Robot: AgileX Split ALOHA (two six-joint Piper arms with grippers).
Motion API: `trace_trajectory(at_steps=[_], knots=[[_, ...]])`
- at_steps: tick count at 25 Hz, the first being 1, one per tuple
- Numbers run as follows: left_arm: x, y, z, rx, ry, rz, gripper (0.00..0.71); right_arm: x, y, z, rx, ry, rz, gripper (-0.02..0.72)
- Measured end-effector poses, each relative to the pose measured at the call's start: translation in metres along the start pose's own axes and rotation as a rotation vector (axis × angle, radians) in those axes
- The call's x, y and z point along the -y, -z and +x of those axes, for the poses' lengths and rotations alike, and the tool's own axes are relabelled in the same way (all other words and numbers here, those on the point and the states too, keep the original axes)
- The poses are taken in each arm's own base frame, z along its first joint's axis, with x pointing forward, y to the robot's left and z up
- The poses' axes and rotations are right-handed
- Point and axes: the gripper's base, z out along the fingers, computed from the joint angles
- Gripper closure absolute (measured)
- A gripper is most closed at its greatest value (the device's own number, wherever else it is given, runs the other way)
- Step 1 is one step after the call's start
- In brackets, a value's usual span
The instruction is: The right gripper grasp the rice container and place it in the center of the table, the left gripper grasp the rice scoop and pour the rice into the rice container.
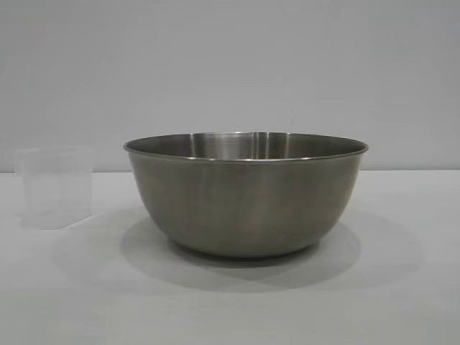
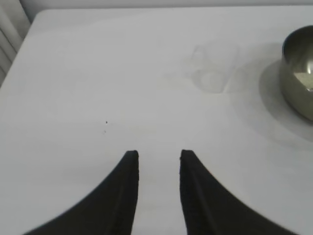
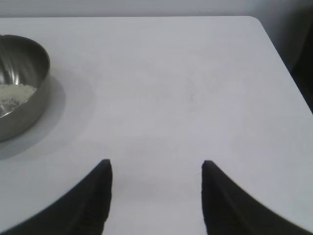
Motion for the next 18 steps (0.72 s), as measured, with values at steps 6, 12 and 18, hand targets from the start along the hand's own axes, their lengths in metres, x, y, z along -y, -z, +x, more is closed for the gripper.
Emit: trace_trajectory(at_steps=[6,12,18], knots=[[0.0011,-0.0015,0.0011,-0.006,-0.002,0.012,0.548,0.0,0.0,0.0,0.0,0.0,0.0,0.317],[0.0011,-0.0015,0.0011,-0.006,-0.003,0.012,0.548,0.0,0.0,0.0,0.0,0.0,0.0,0.317],[0.0011,-0.0015,0.0011,-0.006,-0.003,0.012,0.548,0.0,0.0,0.0,0.0,0.0,0.0,0.317]])
